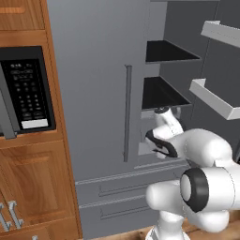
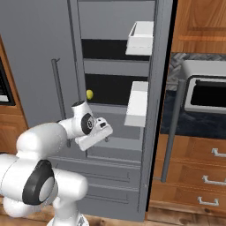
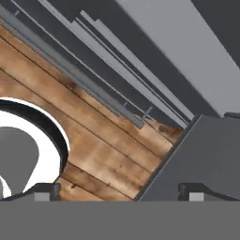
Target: Retrieve a lemon from the fridge and place it on the cutting board with the fish.
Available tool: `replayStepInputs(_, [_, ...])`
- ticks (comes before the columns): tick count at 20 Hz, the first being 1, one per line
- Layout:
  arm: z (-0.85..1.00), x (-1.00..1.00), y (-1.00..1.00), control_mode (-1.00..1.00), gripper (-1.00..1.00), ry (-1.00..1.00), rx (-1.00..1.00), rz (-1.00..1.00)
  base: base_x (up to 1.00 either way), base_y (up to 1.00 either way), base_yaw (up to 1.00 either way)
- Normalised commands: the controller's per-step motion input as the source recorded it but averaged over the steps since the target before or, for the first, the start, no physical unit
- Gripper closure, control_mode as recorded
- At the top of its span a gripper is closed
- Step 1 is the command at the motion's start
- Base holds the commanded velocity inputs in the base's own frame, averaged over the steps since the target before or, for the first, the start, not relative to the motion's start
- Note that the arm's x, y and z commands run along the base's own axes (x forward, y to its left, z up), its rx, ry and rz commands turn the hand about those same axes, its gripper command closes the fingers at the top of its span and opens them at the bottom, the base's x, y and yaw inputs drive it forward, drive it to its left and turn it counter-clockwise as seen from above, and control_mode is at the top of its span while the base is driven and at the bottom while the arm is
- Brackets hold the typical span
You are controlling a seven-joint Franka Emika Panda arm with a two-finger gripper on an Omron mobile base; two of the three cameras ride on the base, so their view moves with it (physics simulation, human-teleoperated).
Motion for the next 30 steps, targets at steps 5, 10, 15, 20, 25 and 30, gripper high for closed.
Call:
replayStepInputs(5, [-0.09,0.08,0.36,-1.00,-1.00,-0.23,0.16,-0.47,0.00,0.00,0.00])
replayStepInputs(10, [0.27,-0.12,0.58,-1.00,-1.00,-0.19,-0.01,-0.37,0.00,0.00,0.00])
replayStepInputs(15, [0.15,-0.05,0.56,-1.00,-1.00,-0.35,0.22,-0.57,0.00,0.00,0.00])
replayStepInputs(20, [0.00,-0.14,0.35,-1.00,-1.00,-0.27,0.41,-0.49,0.00,0.00,0.00])
replayStepInputs(25, [0.00,-0.17,0.05,-1.00,-1.00,-0.14,0.08,0.00,0.00,0.00,0.00])
replayStepInputs(30, [0.38,-0.08,0.17,-1.00,-1.00,-0.13,-0.19,0.29,0.00,0.00,0.00])
